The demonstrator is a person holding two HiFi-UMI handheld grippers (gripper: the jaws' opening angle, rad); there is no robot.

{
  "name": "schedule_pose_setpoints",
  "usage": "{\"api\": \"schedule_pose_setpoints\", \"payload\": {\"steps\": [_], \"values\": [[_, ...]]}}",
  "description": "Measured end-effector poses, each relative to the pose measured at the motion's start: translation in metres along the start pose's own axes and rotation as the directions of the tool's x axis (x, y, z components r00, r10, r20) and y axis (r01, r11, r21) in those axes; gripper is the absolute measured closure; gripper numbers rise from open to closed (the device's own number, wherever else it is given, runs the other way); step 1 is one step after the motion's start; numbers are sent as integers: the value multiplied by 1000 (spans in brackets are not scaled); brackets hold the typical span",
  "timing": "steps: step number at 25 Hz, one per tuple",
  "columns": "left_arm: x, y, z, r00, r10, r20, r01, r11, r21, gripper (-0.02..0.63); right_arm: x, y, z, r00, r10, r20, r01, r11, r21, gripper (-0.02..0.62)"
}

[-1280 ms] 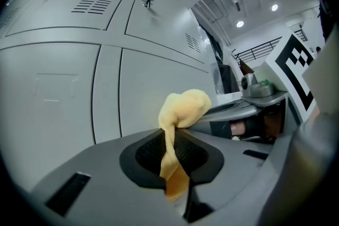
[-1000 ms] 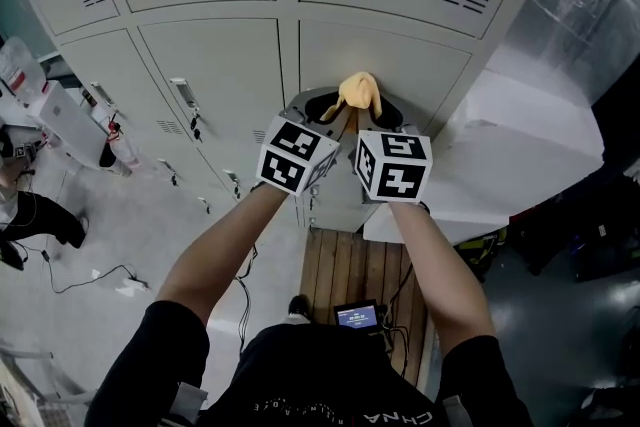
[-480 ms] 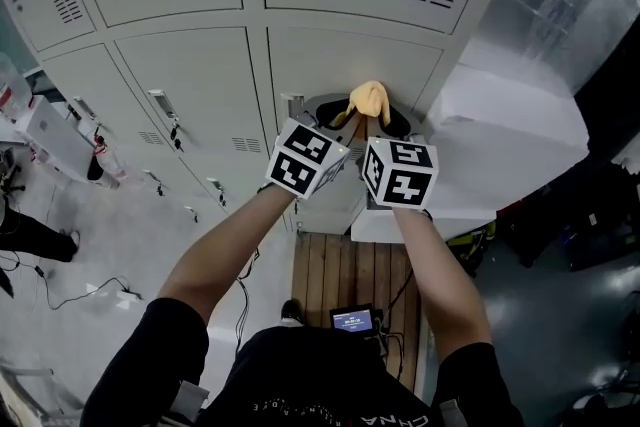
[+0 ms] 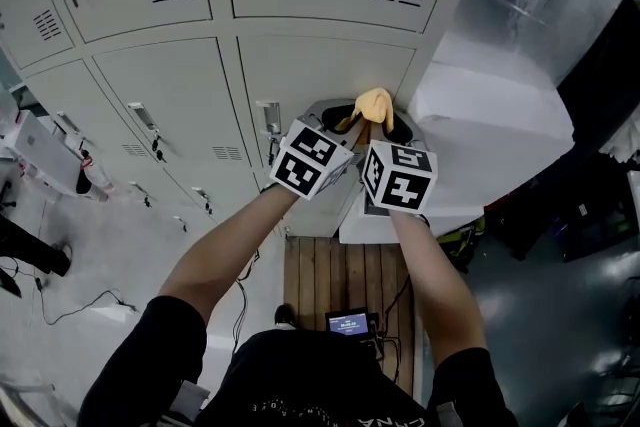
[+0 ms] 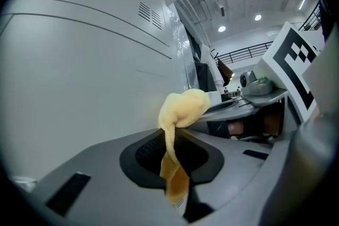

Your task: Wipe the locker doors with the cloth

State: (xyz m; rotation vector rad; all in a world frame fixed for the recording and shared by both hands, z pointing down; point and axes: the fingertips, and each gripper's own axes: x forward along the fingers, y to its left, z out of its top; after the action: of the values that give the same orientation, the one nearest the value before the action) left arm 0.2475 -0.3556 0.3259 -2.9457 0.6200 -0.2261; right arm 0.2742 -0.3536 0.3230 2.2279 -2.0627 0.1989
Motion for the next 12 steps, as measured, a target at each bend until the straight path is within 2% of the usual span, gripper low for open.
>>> {"api": "schedule_pose_setpoints", "payload": {"steps": [6,12], "values": [[8,-4,0,999,-36,-2,36,999,-5,552,-2,-10,-1,998,-61,-11,61,998,21,534],[8,-5,1,999,-46,-8,46,999,-15,552,-2,-10,-1,998,-64,-10,64,998,21,534]]}}
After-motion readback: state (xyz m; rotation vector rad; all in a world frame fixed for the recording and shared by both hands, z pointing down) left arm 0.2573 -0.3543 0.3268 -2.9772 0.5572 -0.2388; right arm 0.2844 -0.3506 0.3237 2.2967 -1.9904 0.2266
